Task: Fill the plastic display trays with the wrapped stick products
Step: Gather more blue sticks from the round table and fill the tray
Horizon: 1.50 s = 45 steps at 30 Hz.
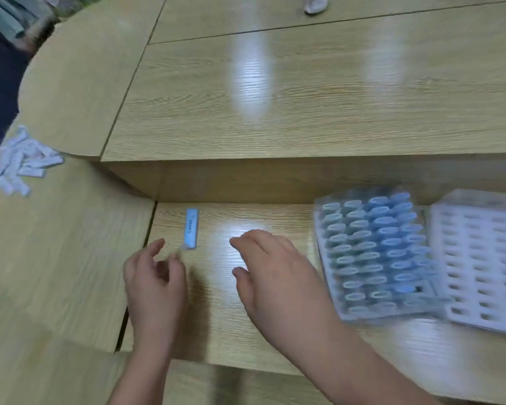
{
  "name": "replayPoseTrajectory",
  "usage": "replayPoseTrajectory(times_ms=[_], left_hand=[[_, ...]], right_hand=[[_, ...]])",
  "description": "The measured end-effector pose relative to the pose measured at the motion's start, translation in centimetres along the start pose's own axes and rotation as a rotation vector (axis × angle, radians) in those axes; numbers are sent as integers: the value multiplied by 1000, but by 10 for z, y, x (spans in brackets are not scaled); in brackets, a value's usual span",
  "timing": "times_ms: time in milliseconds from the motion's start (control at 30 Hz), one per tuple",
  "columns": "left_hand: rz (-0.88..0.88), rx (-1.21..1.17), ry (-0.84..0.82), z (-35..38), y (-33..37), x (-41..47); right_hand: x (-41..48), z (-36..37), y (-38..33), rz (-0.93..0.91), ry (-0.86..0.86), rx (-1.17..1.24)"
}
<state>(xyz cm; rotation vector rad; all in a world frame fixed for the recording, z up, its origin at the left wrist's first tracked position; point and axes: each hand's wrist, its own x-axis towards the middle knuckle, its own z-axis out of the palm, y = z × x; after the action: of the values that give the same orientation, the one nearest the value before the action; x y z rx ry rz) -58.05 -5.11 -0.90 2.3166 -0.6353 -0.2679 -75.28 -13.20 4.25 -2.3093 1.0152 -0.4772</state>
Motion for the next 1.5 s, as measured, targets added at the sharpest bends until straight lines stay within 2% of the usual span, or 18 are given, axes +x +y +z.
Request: replayPoseTrajectory(times_ms=[200,400,533,700,833,900,1000,1100,1233,1500], left_hand=[[101,91,-97,3,-18,39],[163,39,-118,3,-27,51],[187,-35,-124,1,-28,45],[172,-154,-190,10,-20,26],[67,-321,-252,23,-7,-1],[39,-378,-262,30,2,-19],[23,-450,-325,40,24,-46],[86,-471,-383,56,54,-70],[253,-411,-435,72,91,-96],[410,-236,-550,91,122,-148]], right_hand=[[75,76,-17,230,-142,-41],[93,114,-24,255,-28,-243],[91,112,-20,262,1,-238],[62,84,0,339,-19,-165],[30,44,-1,319,-34,-83],[10,19,-3,280,6,-64],[-22,-22,-2,230,178,-58],[-49,-58,21,235,353,17],[-75,-102,61,239,492,126],[-115,-142,132,279,482,97]])
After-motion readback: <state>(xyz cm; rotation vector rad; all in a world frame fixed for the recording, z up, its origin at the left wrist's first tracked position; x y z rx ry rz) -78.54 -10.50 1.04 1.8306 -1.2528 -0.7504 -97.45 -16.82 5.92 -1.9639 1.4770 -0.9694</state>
